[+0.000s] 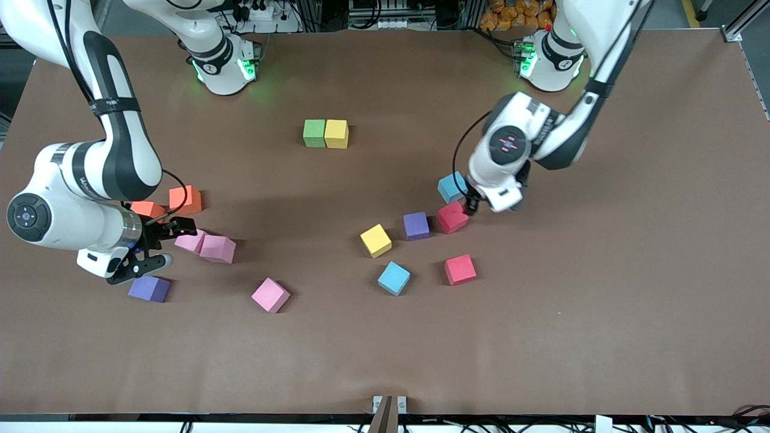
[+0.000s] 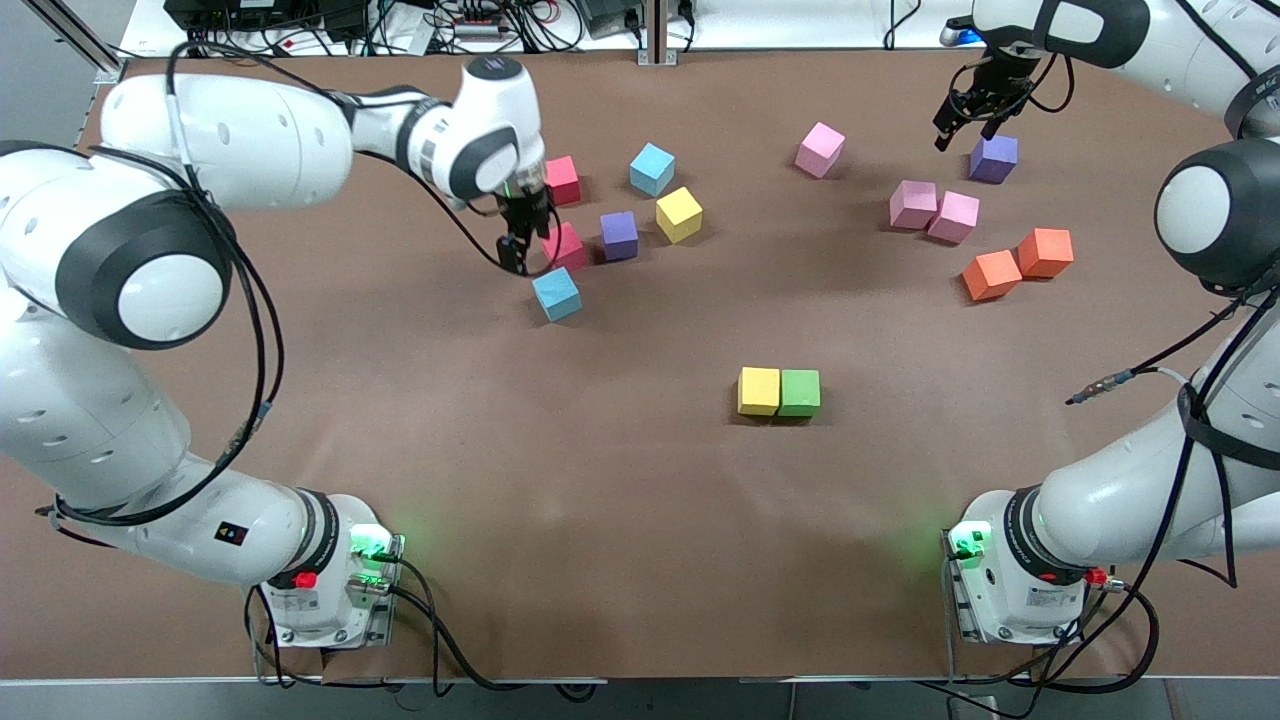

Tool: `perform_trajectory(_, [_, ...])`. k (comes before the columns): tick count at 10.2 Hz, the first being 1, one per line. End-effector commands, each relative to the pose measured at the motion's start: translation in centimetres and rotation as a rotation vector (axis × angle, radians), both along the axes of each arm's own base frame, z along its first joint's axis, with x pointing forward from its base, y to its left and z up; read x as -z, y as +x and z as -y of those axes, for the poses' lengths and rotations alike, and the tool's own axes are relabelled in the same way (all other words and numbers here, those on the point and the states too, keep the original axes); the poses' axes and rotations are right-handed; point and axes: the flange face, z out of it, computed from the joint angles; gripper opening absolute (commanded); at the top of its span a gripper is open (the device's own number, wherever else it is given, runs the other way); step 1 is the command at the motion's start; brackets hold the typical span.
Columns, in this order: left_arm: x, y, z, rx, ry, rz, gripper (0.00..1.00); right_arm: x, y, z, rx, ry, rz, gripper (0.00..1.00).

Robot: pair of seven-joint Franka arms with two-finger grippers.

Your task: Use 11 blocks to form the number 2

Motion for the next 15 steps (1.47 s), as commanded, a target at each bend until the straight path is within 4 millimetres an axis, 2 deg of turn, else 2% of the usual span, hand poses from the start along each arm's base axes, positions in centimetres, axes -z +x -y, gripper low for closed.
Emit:
perform_trajectory(1, [-1.1, -3.0, 1.8, 0.263, -0.021, 0.02, 0.92, -0.3, 0.0, 0.0, -0.007, 0.002, 0.005, 1.0])
perform_trajectory(3, [-1.3, -3.2, 2.1, 0.399, -0.033, 0.019, 1.0, -0.3, 0.0, 0.0, -0.007, 0.002, 0.005, 1.0])
perform_trajectory(6, [-1.5, -3.6, 2.7, 0.614, -0.051, 0.014, 1.0, -0.1, 0.0, 0.0, -0.007, 0.002, 0.002, 1.0])
perform_trajectory(9, [-1.3, -2.8, 3.5, 0.752, -0.059, 0.099, 1.0, -0.1, 0.0, 0.0, -0.007, 0.002, 0.002, 1.0])
perform_trajectory(12, [-0.1, -2.8, 3.0, 0.805, -0.072, 0.092, 1.0, -0.1, 0.0, 0.0, -0.007, 0.002, 0.002, 1.0])
perform_trajectory(14, [2.7, -5.2, 1.4, 0.803, -0.132, 0.17, 1.0, -0.1, 0.0, 0.0, -0.007, 0.002, 0.002, 1.0])
perform_trajectory(15, [3.1, -5.3, 0.5, 0.786, -0.147, 0.198, 1.0, -0.2, 0.0, 0.0, -0.007, 0.002, 0.004, 1.0])
